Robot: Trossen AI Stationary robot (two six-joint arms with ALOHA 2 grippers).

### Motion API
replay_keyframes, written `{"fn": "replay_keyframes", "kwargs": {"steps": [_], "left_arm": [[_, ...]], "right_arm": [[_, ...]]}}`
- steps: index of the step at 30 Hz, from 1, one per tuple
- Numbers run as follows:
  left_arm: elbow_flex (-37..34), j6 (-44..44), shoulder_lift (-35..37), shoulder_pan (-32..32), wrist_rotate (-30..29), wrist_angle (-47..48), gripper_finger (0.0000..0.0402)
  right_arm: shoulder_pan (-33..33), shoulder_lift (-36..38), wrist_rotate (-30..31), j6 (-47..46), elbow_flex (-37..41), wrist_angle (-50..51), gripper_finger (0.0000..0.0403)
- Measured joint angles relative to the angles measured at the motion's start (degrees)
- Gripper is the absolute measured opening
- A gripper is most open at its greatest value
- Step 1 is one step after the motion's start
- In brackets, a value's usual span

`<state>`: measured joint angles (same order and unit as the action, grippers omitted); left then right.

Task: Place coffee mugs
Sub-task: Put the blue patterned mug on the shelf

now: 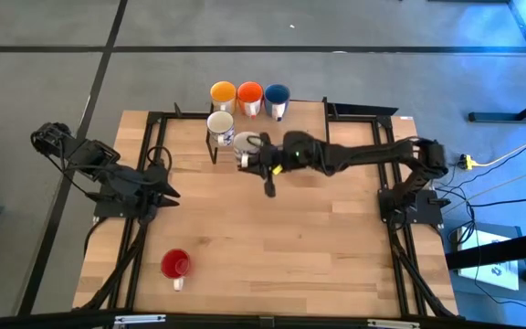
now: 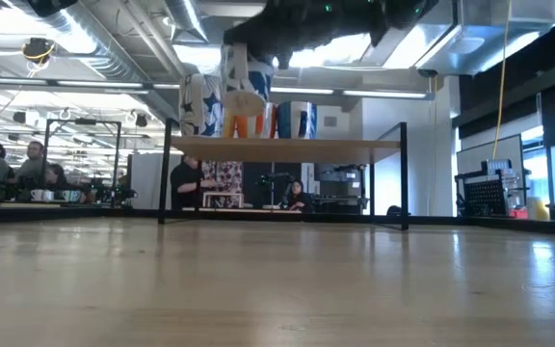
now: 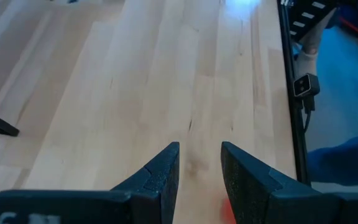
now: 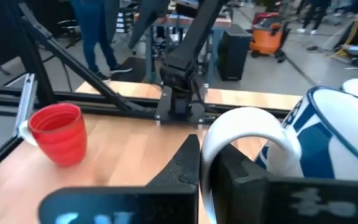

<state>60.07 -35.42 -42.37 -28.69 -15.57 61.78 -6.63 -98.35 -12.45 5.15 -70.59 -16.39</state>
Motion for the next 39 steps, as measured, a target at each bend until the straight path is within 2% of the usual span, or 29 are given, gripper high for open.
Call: {"fn": "replay_keyframes", "kwargs": {"steps": [3, 9, 14, 39], "left_arm": [[0.0, -0.1, 0.1, 0.0, 0.0, 0.0, 0.0112], [0.0, -0.4, 0.1, 0.0, -0.1, 0.0, 0.0112], [0.0, -0.4, 0.1, 0.0, -2.5, 0.1, 0.0112], [0.0, 0.0, 0.1, 0.0, -3.5, 0.1, 0.0112]], "right_arm": [[-3.1, 0.0, -4.8, 1.7, 0.0, 0.1, 0.0001], [-7.1, 0.0, -6.5, 6.5, 0.0, 0.4, 0.0001], [-9.2, -0.9, -9.1, 8.8, -0.1, 0.1, 0.0001], [-11.2, -5.1, -7.6, 13.7, -0.2, -0.7, 0.0003]]}}
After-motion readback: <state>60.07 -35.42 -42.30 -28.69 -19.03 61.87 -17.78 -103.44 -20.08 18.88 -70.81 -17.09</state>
